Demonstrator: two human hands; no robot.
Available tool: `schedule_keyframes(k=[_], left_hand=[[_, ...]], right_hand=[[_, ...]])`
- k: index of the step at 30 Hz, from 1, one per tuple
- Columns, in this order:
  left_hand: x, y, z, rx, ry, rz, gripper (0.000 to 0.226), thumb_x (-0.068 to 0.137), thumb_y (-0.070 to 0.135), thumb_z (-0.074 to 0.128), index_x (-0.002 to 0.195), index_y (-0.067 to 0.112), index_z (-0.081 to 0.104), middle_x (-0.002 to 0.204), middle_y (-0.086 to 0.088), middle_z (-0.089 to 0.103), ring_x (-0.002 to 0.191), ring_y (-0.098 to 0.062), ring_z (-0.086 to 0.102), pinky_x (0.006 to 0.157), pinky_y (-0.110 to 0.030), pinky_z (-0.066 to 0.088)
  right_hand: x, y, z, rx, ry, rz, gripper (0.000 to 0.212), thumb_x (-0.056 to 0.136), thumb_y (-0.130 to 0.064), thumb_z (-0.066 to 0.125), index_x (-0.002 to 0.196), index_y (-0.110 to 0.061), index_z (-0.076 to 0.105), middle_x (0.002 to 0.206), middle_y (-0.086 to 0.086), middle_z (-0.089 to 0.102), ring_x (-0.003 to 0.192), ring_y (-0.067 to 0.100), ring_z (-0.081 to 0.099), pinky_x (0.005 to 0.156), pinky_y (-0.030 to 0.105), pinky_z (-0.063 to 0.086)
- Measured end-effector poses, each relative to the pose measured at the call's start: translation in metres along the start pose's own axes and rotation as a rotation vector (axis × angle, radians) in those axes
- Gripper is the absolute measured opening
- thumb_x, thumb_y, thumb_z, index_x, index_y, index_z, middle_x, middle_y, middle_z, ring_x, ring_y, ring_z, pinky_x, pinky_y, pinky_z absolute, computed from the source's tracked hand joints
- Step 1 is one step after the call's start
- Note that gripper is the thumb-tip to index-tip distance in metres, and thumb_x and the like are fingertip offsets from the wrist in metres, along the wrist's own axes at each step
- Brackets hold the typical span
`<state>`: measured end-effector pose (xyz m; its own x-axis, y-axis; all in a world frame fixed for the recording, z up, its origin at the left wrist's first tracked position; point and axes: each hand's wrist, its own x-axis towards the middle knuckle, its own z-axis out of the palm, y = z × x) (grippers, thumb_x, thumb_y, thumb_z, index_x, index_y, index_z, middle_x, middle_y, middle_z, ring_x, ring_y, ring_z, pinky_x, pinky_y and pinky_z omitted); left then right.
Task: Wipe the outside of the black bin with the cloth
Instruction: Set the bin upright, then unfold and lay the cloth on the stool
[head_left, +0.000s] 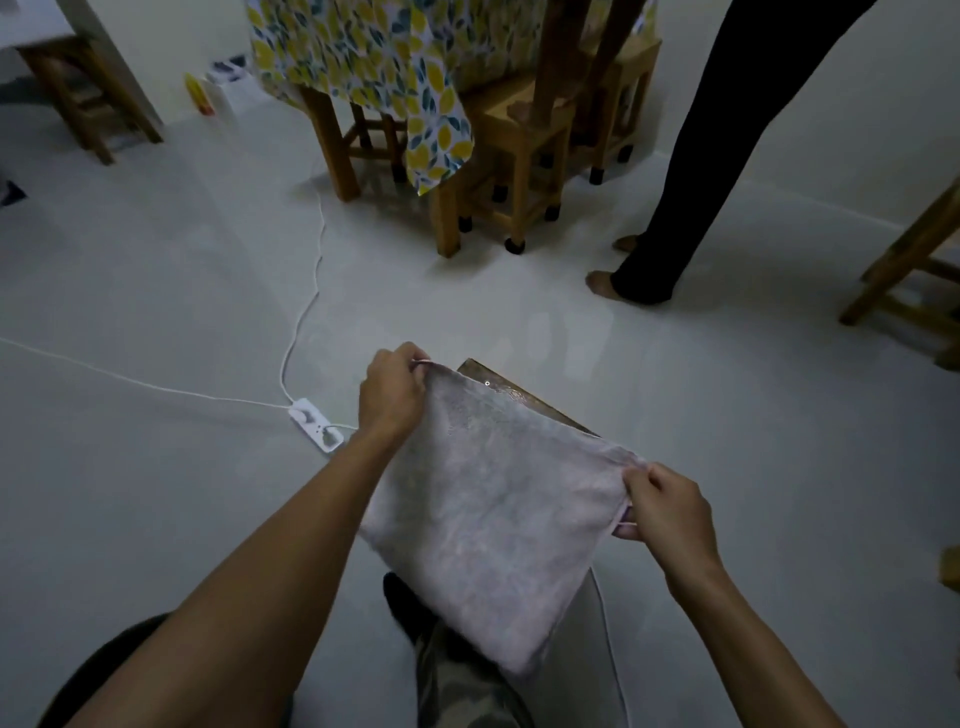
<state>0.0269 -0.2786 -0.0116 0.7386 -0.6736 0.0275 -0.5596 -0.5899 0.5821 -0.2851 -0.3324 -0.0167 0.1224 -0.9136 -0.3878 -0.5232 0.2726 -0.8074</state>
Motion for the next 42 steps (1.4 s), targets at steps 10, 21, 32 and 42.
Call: schedule_keyframes(k=[10,21,32,42], left_hand=[[0.041,0.014,0.073,-0.016,-0.017,0.077,0.021,0.101,0.028,0.052,0.109,0.029,0.072,0.111,-0.004,0.055,0.092,-0.025,0.061,0.079,-0.027,0.038],[0.023,0.008,0.076,0.092,-0.026,0.24,0.016,0.096,0.019,0.054,0.109,0.01,0.051,0.122,-0.01,0.046,0.084,-0.031,0.059,0.079,-0.043,0.05],[0.002,-0.015,0.089,0.42,-0.203,0.446,0.062,0.102,0.045,0.028,0.158,0.019,0.02,0.168,-0.005,0.01,0.144,-0.033,0.026,0.109,-0.053,0.034],[0.001,-0.016,0.091,0.395,-0.227,0.434,0.065,0.102,0.051,0.022,0.159,0.019,0.019,0.168,-0.002,0.014,0.149,-0.027,0.024,0.113,-0.049,0.031]], right_hand=[[0.039,0.032,0.013,-0.066,0.159,0.048,0.031,0.101,-0.021,0.054,0.081,0.003,0.06,0.075,0.017,0.069,0.054,0.022,0.067,0.054,0.036,0.059],[0.028,0.035,0.044,-0.492,0.505,-0.411,0.038,0.093,-0.006,0.06,0.13,-0.01,0.057,0.139,0.016,0.054,0.125,0.036,0.052,0.094,0.051,0.053],[0.021,0.034,0.085,-0.813,0.095,-0.469,0.086,0.098,-0.077,0.025,0.167,-0.025,0.019,0.175,0.012,0.002,0.162,0.031,-0.002,0.13,0.053,0.006],[0.018,0.031,0.086,-0.861,0.141,-0.468,0.085,0.098,-0.076,0.026,0.165,-0.025,0.025,0.174,0.013,0.011,0.161,0.034,0.007,0.129,0.054,0.01]])
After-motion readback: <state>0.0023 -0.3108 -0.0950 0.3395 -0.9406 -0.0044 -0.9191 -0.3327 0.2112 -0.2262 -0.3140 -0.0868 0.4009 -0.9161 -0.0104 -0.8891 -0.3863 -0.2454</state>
